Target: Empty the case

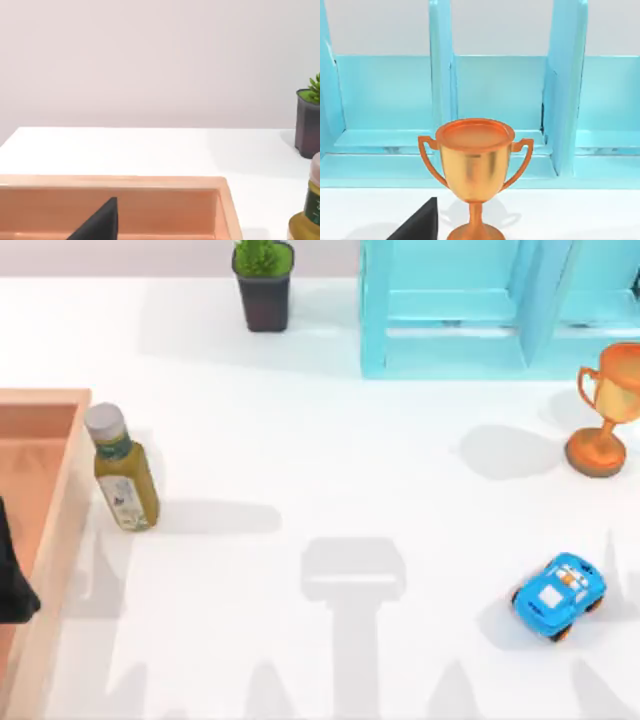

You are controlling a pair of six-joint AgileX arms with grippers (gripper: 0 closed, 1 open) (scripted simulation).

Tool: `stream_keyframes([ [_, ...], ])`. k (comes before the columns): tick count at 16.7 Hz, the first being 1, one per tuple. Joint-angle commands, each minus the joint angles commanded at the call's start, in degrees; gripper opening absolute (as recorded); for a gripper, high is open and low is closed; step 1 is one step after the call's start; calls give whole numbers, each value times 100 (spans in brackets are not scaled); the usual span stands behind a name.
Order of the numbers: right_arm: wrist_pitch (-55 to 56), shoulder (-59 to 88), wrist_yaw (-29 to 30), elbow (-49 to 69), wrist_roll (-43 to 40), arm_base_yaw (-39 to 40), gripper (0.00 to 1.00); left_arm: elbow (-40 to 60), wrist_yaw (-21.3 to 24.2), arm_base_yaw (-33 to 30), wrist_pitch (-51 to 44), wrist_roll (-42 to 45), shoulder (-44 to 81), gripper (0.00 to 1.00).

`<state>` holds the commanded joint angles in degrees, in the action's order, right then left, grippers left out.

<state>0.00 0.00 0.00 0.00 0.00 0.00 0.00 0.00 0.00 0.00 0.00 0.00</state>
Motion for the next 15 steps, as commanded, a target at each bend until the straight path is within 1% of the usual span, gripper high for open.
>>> stream_keyframes([
  [4, 0, 0, 0, 0, 0, 0, 100, 187, 10, 51, -187, 66, 193, 100],
  [7, 0, 0, 0, 0, 0, 0, 100, 888, 37, 227, -888, 288, 923, 100],
  [10, 0, 0, 0, 0, 0, 0, 100, 2003, 61, 492, -2008, 610, 2201, 100],
  [15, 0, 0, 0, 0, 0, 0, 100, 4161, 69, 1020, -4172, 1207, 5186, 100],
])
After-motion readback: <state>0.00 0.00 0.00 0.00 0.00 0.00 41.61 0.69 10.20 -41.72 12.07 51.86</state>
